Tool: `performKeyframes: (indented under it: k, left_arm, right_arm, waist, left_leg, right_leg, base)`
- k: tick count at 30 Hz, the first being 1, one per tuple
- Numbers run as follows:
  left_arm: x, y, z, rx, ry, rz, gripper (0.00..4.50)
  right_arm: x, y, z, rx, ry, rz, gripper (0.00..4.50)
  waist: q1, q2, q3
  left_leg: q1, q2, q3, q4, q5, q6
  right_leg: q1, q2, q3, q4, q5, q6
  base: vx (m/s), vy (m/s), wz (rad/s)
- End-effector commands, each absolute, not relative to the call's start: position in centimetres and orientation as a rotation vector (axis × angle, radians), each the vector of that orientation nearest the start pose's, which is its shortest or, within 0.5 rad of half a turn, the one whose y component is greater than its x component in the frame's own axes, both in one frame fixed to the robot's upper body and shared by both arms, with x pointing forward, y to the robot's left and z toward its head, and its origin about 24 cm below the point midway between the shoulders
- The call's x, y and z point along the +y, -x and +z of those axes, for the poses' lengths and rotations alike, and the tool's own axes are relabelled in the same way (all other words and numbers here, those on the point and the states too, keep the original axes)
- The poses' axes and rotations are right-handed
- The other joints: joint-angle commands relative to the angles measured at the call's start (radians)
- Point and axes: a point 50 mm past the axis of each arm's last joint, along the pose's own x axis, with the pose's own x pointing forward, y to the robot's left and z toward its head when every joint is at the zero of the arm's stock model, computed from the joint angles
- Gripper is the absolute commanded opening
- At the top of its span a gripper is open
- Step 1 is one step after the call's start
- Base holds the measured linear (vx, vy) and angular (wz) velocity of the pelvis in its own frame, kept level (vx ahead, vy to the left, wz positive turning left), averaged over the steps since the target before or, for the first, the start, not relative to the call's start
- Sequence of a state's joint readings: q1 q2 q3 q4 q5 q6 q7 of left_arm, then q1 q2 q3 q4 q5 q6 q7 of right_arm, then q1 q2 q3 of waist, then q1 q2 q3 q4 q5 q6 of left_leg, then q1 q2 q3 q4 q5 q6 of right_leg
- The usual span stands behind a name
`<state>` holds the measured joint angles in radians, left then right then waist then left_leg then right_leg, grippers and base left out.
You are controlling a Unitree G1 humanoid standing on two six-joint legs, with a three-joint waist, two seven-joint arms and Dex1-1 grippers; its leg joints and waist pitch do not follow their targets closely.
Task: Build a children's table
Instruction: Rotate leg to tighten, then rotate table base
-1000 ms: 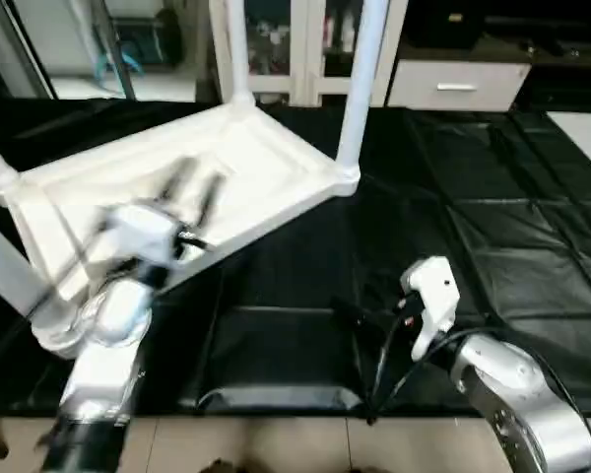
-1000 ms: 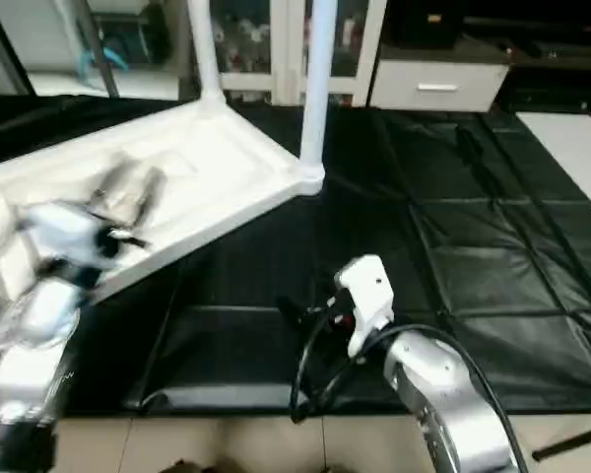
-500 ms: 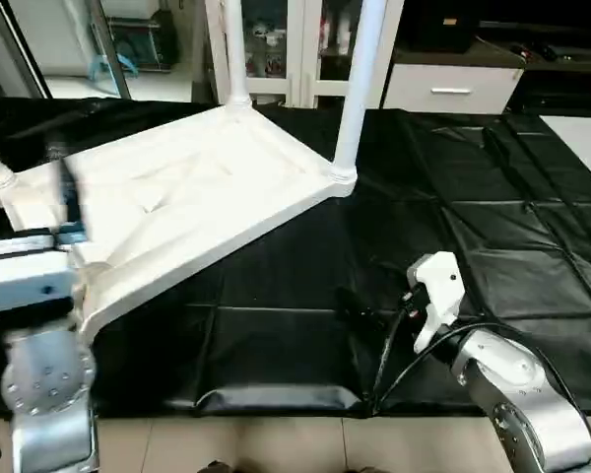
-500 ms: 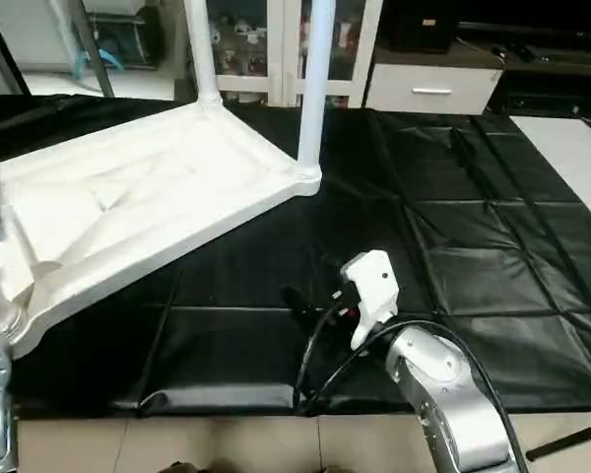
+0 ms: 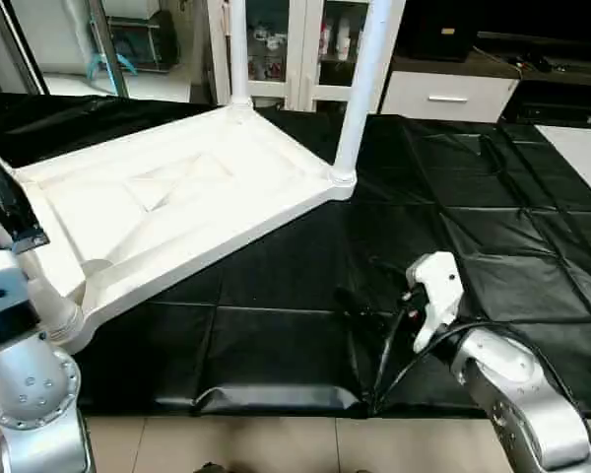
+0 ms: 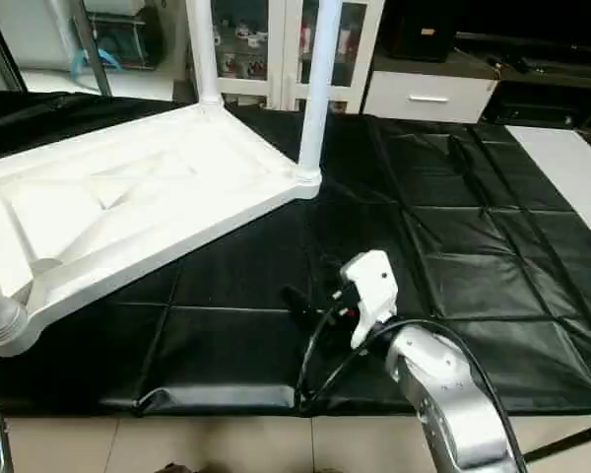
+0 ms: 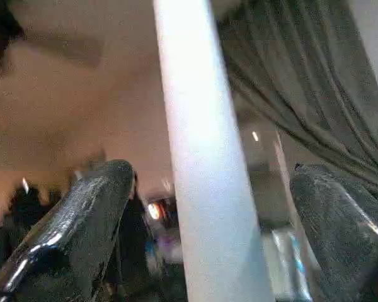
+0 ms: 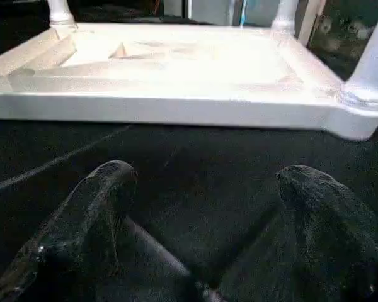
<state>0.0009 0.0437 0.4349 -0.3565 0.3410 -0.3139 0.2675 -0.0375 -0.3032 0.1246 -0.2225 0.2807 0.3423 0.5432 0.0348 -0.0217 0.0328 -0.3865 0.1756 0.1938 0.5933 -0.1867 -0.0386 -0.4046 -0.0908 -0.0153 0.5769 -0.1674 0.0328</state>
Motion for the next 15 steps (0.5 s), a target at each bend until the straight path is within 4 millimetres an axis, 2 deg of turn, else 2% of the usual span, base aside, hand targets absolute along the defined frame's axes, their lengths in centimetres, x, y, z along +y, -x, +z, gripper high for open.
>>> performKeyframes:
  k: [1,6,9,11,13,15]
  left_arm:
    - [25.1,-20.7,14.0,-0.550,-0.395,0.638,4.45]
    - [25.6,-20.9,13.0,-0.489,-0.311,0.641,4.45]
    - [26.0,-21.1,11.7,-0.422,-0.221,0.604,4.45]
    - [26.2,-21.2,10.2,-0.355,-0.100,0.538,4.45]
    - [25.9,-21.4,8.4,-0.275,0.059,0.383,4.45]
    - [25.7,-21.4,7.3,-0.228,0.165,0.264,4.45]
  right_arm:
    - [-13.7,-24.6,7.1,0.126,0.015,0.732,3.97]
    - [-13.6,-24.5,7.1,0.123,0.011,0.733,3.97]
    - [-13.5,-24.4,7.1,0.122,0.010,0.740,3.97]
    - [-13.4,-24.3,7.0,0.127,0.008,0.755,3.97]
    - [-13.4,-24.1,6.9,0.138,0.007,0.788,3.97]
    - [-13.3,-24.0,6.8,0.146,0.020,0.824,3.97]
  waist:
    - [0.000,0.010,-0.042]
    - [0.002,0.009,-0.044]
    - [0.003,0.013,-0.044]
    - [0.004,0.013,-0.045]
    - [0.006,0.010,-0.046]
    - [0.009,0.011,-0.045]
  left_leg:
    - [0.019,0.042,-0.036,-0.086,-0.423,-0.018]
    - [0.019,0.044,-0.035,-0.086,-0.413,-0.018]
    - [0.019,0.042,-0.034,-0.086,-0.413,-0.021]
    - [0.018,0.041,-0.034,-0.087,-0.415,-0.023]
    - [0.019,0.041,-0.032,-0.087,-0.408,-0.026]
    - [0.019,0.041,-0.031,-0.089,-0.408,-0.031]
  right_leg:
    - [0.010,-0.022,0.014,-0.075,-0.331,-0.068]
    - [0.013,-0.021,0.014,-0.072,-0.289,-0.078]
    - [0.012,-0.021,0.014,-0.071,-0.284,-0.084]
    - [0.013,-0.021,0.015,-0.070,-0.287,-0.085]
    - [0.011,-0.021,0.016,-0.070,-0.285,-0.090]
    - [0.010,-0.021,0.017,-0.068,-0.287,-0.094]
  base:
    - [0.000,0.000,0.00]
    - [0.000,0.000,0.00]
    - [0.000,0.000,0.00]
    - [0.000,0.000,0.00]
    - [0.000,0.000,0.00]
    - [0.000,0.000,0.00]
